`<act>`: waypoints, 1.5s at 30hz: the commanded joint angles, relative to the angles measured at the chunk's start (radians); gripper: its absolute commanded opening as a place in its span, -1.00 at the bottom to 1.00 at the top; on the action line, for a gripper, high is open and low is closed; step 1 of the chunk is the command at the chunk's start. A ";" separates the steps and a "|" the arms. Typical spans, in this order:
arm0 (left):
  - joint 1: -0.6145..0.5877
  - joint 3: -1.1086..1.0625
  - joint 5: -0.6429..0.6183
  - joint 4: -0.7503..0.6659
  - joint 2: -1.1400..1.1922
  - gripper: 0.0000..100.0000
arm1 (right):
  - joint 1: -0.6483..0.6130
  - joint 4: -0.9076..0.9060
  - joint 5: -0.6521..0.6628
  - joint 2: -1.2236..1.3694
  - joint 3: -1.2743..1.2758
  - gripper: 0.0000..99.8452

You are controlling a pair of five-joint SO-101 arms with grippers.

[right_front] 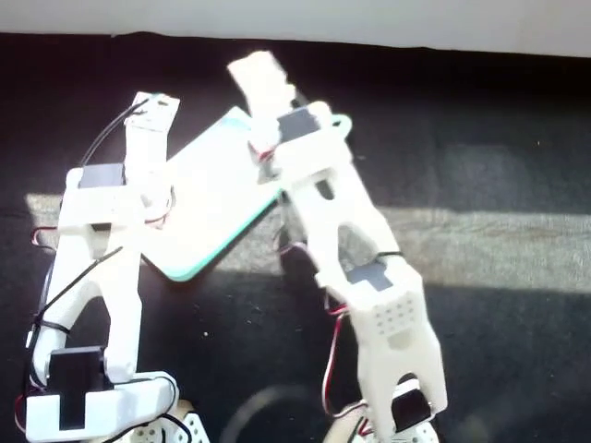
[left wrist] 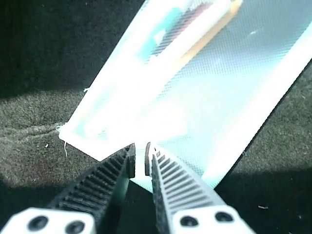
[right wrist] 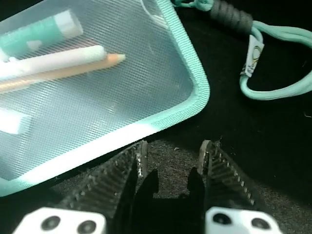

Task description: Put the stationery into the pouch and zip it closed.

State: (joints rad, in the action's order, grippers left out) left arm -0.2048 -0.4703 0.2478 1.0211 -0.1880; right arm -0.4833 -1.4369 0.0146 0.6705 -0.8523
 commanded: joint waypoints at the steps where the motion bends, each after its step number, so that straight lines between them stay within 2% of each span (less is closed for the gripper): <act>1: 0.005 -0.024 -0.034 -0.160 0.024 -0.87 | 0.154 0.036 -0.006 -0.007 -0.064 -0.64; 5: 0.039 0.056 -0.152 -0.198 0.213 -0.87 | 0.229 0.257 -0.006 0.051 -0.021 -0.64; 8: 0.085 0.168 -0.218 -0.078 0.326 -0.87 | 0.229 0.387 -0.006 0.133 -0.022 -0.64; 11: 0.114 0.259 -0.249 0.038 0.401 -0.87 | 0.209 0.400 -0.006 0.176 -0.087 -0.64; 16: 0.117 0.302 -0.252 0.063 0.504 -0.87 | 0.193 0.435 0.000 0.249 -0.134 -0.64; 24: 0.076 0.323 -0.249 0.221 0.512 -0.87 | 0.323 0.441 0.000 0.437 -0.145 -0.64; 26: 0.036 0.348 -0.242 0.256 0.512 -0.87 | 0.358 0.417 0.000 0.429 -0.148 -0.64; 33: -0.094 0.493 -0.055 0.281 0.521 -0.87 | 0.395 0.186 0.000 0.361 -0.375 -0.64; 45: -0.084 0.816 -0.055 0.276 0.524 -0.87 | 0.398 -0.159 0.000 0.348 -0.794 -0.64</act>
State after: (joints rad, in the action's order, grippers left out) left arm -0.2923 0.2647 0.1880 1.3004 0.3399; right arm -0.0997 -1.5106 0.0146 1.1078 -1.5136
